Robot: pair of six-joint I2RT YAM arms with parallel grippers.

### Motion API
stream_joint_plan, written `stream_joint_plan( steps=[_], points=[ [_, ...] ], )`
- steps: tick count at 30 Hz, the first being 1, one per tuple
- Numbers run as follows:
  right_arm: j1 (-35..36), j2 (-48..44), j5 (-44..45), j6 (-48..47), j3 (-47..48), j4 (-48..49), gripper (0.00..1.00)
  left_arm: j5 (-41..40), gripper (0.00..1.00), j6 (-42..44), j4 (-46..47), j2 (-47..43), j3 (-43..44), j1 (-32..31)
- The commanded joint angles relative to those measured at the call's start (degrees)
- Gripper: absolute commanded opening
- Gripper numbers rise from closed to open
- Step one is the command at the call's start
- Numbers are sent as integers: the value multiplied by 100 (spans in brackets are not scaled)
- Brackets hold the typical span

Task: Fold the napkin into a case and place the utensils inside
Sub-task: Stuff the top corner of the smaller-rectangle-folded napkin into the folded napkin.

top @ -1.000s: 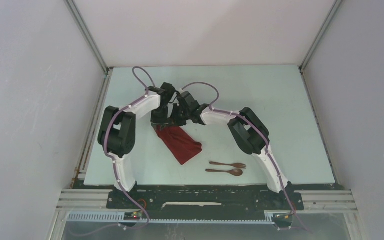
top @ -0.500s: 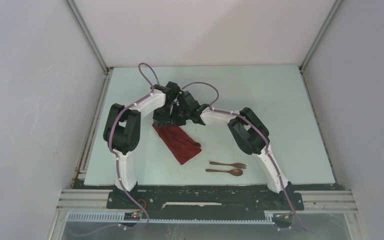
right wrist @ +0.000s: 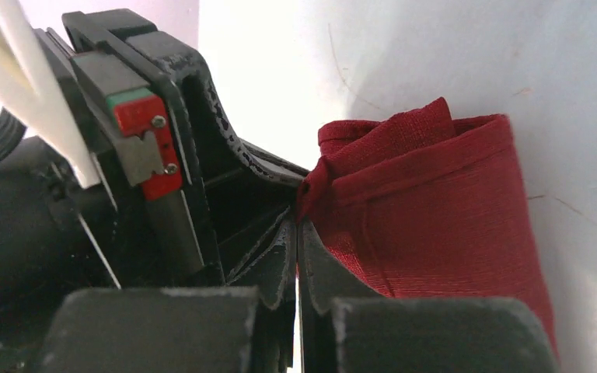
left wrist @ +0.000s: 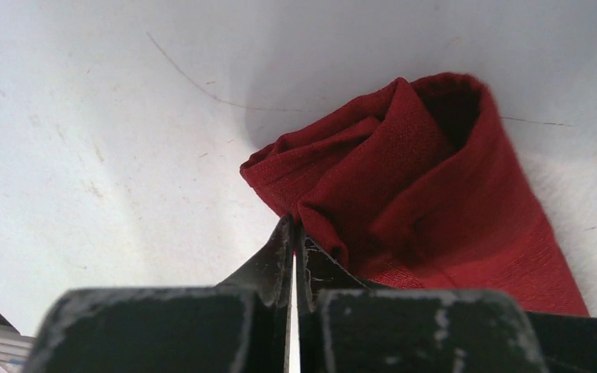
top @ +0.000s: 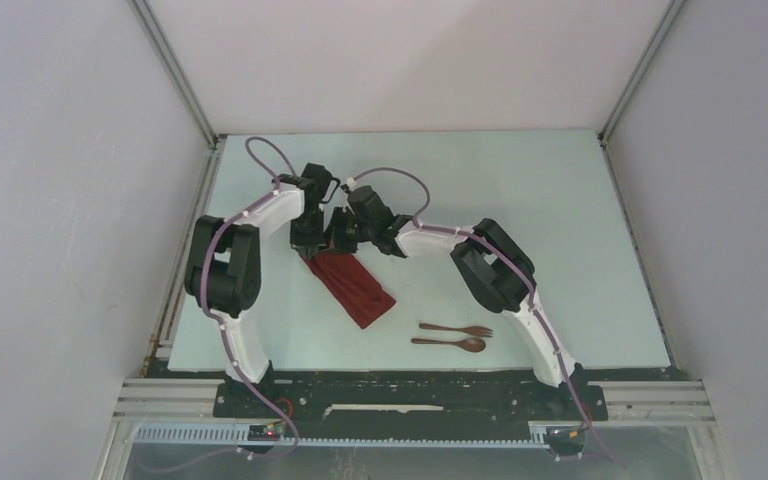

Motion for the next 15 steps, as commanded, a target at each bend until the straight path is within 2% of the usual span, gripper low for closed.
stream_joint_plan(
  steps=[1, 10, 15],
  points=[
    [67, 116, -284, 468, -198, 793, 0, 156, 0, 207, 227, -428, -75, 63],
    [77, 498, -357, 521, -233, 1170, 0, 179, 0, 230, 246, -426, -215, 104],
    [82, 928, -319, 408, 188, 751, 0, 501, 0, 163, 286, -551, -163, 113]
  ],
)
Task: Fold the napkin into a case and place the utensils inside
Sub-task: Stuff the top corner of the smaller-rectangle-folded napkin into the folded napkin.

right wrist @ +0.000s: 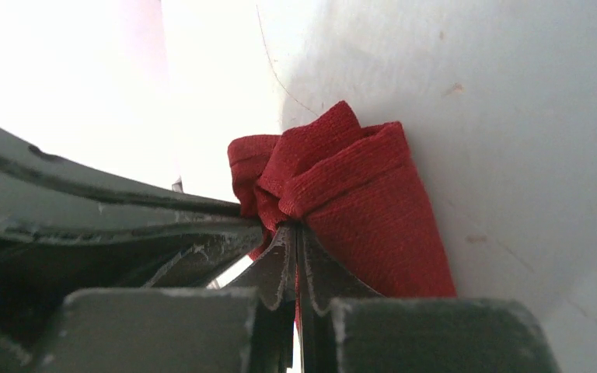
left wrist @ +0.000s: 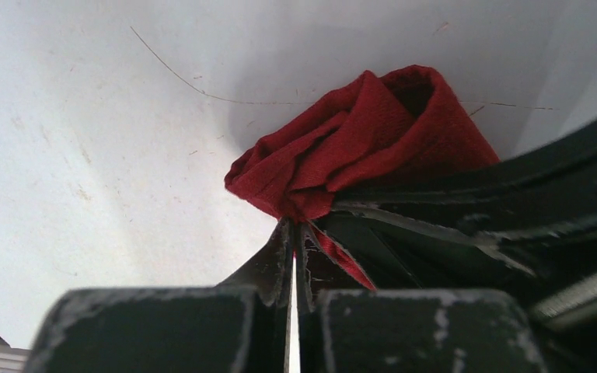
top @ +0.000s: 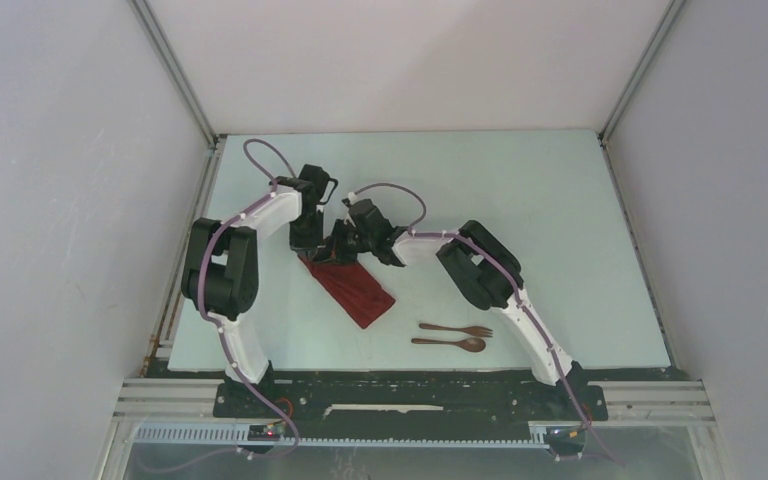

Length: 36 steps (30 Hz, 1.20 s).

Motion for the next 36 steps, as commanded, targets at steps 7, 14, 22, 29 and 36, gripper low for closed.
stream_joint_plan(
  steps=[7, 14, 22, 29, 36],
  points=[
    [340, 364, 562, -887, 837, -1340, 0, 472, 0, -76, 161, -427, 51, 19],
    [346, 694, -258, -800, 1328, -1188, 2, 623, 0, -373, 246, -624, -298, 118],
    [85, 416, -1186, -238, 567, 658, 26, 1059, 0, -477, 438, -1062, -664, 573],
    [429, 1006, -668, -511, 1735, -636, 0, 1253, 0, -575, 476, -928, -753, 582],
    [298, 178, -888, -822, 631, -469, 22, 1073, 0, -521, 423, -982, -923, 828]
  ],
)
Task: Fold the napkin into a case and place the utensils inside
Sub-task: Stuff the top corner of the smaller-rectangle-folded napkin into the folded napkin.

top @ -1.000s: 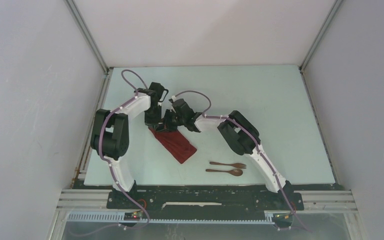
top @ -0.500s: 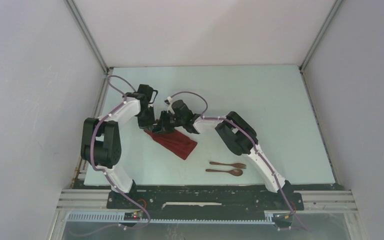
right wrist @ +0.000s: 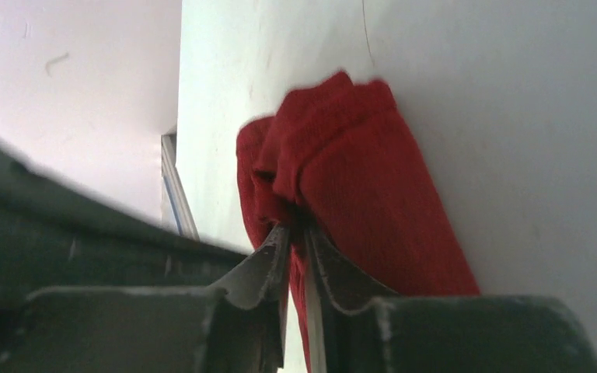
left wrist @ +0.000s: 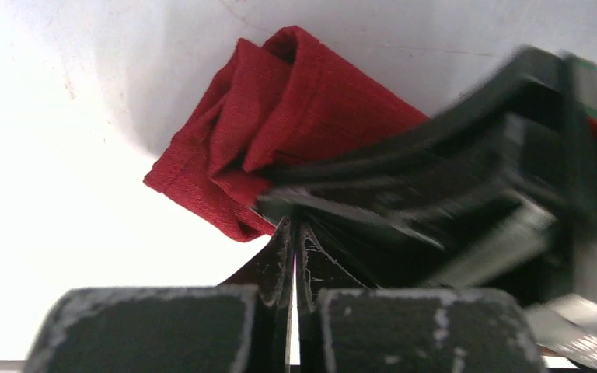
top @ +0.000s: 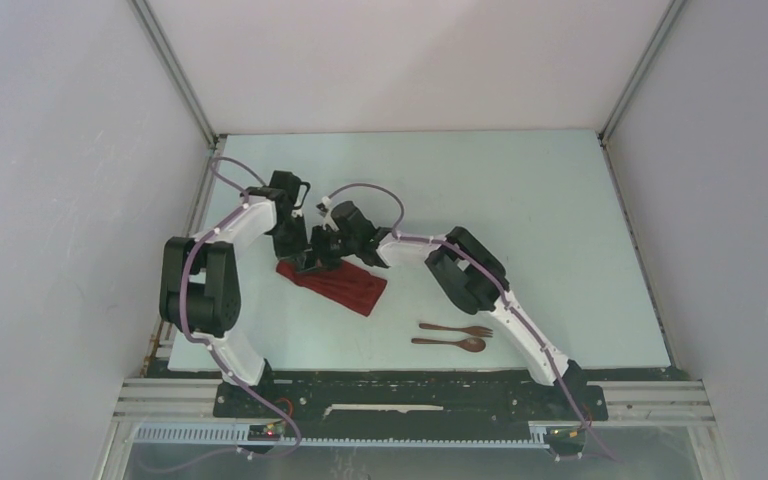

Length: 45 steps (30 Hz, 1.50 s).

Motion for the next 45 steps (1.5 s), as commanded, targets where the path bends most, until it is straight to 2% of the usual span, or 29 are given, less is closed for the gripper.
stream_joint_plan(
  steps=[1, 3, 7, 12, 15, 18, 21, 24, 28, 32, 34, 37, 45],
  points=[
    [-73, -899, -350, -198, -1145, 174, 25, 111, 0, -78, 185, -155, -169, 193],
    [-103, -1100, -442, -548, -1188, -61, 29, 84, 0, -52, 200, -206, -258, 249],
    [-138, -1287, -552, -551, -1405, 149, 32, -34, 1, -84, 198, -609, -367, 253],
    [-184, -1485, -683, -685, -1365, 51, 33, -468, 21, -75, 83, -840, -420, 253],
    [-221, -1620, -617, -1107, -1180, -234, 42, -536, 26, -146, 110, -949, -490, 261],
    [-272, -1539, -518, -1662, -723, -776, 45, -566, 34, -191, 131, -1114, -527, 332],
    [-265, -1501, -102, -2245, -440, -1215, 48, -495, 35, -290, 159, -1328, -610, 488],
    [-92, -1235, 690, -3216, 454, -2449, 52, -289, 35, -529, 309, -1628, -897, 794],
    [130, -847, 1492, -4172, 1372, -3363, 57, 597, 33, -1019, 814, -1863, -1596, 1716],
    [160, -710, 1848, -4197, 1744, -3844, 59, 1264, 30, -1423, 1249, -1461, -2171, 2229],
    [82, -840, 1658, -3963, 1540, -3741, 59, 1296, 28, -1551, 1440, -1172, -2219, 2239],
    [-66, -1235, 1241, -3533, 744, -3177, 61, 1474, 27, -1707, 1723, -673, -2110, 2128],
    [-849, -2006, 25, -2292, -1581, -1519, 62, 1273, 27, -1820, 1681, 60, -1396, 1322]
  ],
)
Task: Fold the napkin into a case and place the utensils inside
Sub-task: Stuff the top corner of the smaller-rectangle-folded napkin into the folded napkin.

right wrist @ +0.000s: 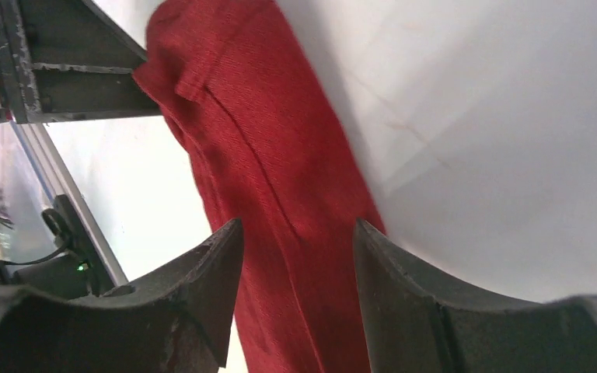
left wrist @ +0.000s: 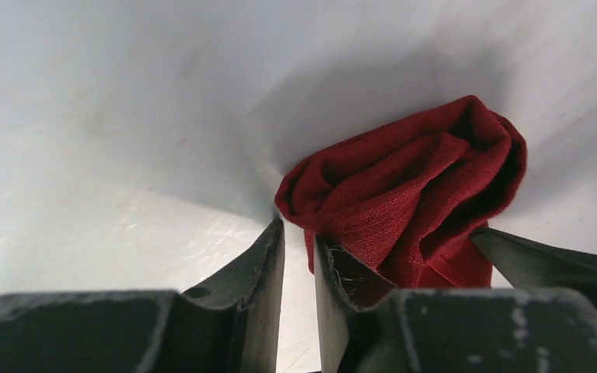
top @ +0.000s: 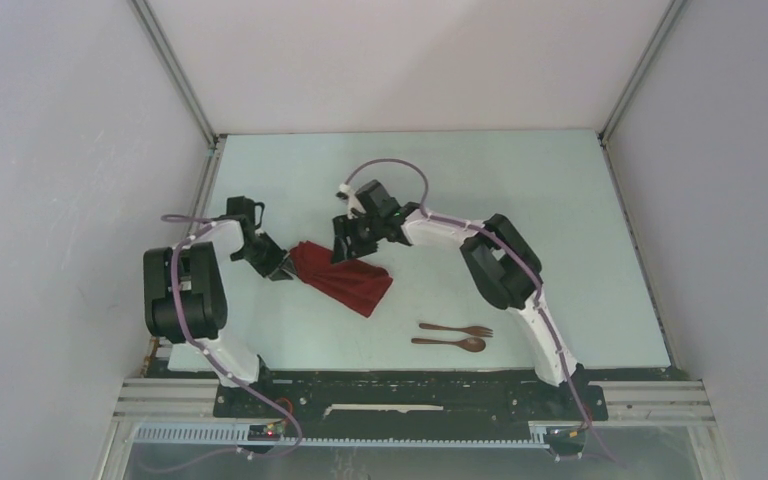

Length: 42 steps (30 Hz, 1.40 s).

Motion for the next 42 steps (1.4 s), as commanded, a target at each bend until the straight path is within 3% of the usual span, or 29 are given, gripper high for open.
stream_joint_plan(
  steps=[1, 5, 11, 17, 20, 23, 31, 42],
  points=[
    [-430, -695, -643, 688, -1052, 770, 62, -237, 27, -144, 332, 380, 252, -543],
    [-411, -1229, -806, 873, -1998, 1193, 62, -142, 27, -268, 411, 416, 338, -1007],
    [-154, -1732, -530, 687, -1998, 872, 62, -22, 28, -242, 500, 64, 54, -1309],
    [9, -1503, 1128, -582, -1028, -336, 63, -383, 32, 495, -110, -580, 91, -918],
    [73, -1189, 1417, -1066, -473, -579, 64, -339, 34, 661, -257, -799, 116, -712],
    [65, -814, 1633, -1094, 160, -906, 64, -135, 34, 706, -292, -876, 97, -685],
    [-1, -452, 2466, -868, 625, -1239, 65, -192, 36, 906, -292, -1058, -102, -697],
    [-293, 356, 2629, -1116, 1526, -1930, 58, 10, 38, 906, -131, -1095, -208, -780]
  ],
)
